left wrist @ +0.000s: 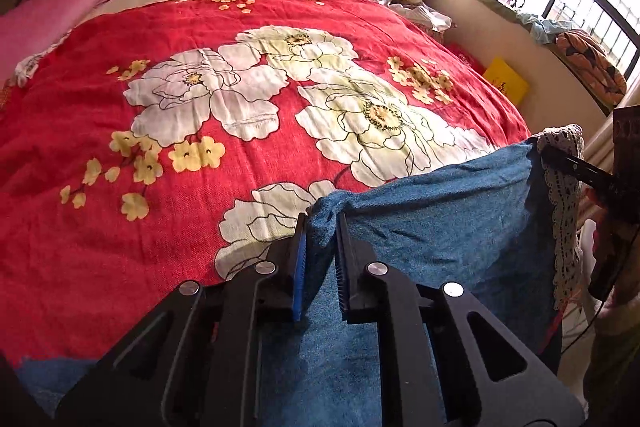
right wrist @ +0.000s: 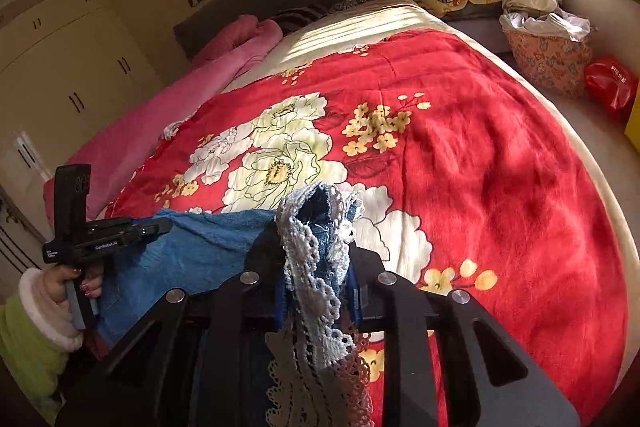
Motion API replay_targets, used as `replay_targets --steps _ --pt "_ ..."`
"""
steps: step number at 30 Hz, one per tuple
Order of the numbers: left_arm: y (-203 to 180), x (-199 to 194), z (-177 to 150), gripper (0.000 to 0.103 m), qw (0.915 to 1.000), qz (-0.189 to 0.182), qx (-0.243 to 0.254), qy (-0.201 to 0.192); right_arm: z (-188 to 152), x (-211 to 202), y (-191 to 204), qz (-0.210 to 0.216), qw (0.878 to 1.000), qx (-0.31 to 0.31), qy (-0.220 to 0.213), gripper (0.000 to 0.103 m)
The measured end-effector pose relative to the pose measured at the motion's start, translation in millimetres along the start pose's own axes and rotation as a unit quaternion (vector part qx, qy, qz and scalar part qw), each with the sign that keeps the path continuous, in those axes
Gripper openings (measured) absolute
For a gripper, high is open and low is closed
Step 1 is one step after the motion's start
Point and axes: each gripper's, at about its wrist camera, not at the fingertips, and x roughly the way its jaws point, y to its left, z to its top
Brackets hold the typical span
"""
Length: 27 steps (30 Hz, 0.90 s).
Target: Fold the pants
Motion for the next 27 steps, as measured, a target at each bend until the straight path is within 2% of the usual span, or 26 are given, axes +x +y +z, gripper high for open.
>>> replay_targets --steps 5,8,9,12,14,15,17,19,21,25,27 --pt "7 24 2 0.006 0.9994 0.034 -0.010 -0.004 1 43 -14 -0.051 0.997 -0.005 0.054 0.021" --pt "15 34 -4 0.007 0.9991 0.032 -0.028 0.006 -10 66 -21 -0.079 0.994 -0.006 0.079 0.028" --pt "15 34 -5 0.009 0.9990 0.034 -0.027 0.004 -12 68 -23 -0.086 0.993 -0.005 0.077 0.034" --pt "20 20 -7 0.013 0.9987 0.033 -0.036 -0.016 -12 59 -31 -0.091 0.993 0.010 0.069 0.043" --pt "22 3 -7 0.016 0.9976 0.045 -0.040 -0.036 -11 47 -36 -0.099 0.993 0.019 0.060 0.049" --pt "24 -5 -8 0.018 0.9971 0.048 -0.042 -0.042 -10 38 -36 -0.106 0.993 0.024 0.053 0.049" --pt "26 -26 -13 0.039 0.9959 0.041 -0.049 -0.064 -10 18 -30 -0.113 0.993 0.016 0.032 0.050" --pt "28 -47 -20 0.043 0.9944 0.039 -0.057 -0.080 -12 0 -20 -0.105 0.994 0.012 0.013 0.056" --pt "30 -69 -31 0.047 0.9922 0.054 -0.064 -0.092 -19 -15 -9 -0.087 0.996 0.009 0.002 0.065" --pt "46 -110 -60 0.062 0.9872 0.085 -0.079 -0.110 -45 -33 3 -0.074 0.997 0.013 0.000 0.070" --pt "59 -128 -80 0.065 0.9840 0.110 -0.091 -0.107 -63 -41 -2 -0.075 0.997 0.031 0.003 0.071"
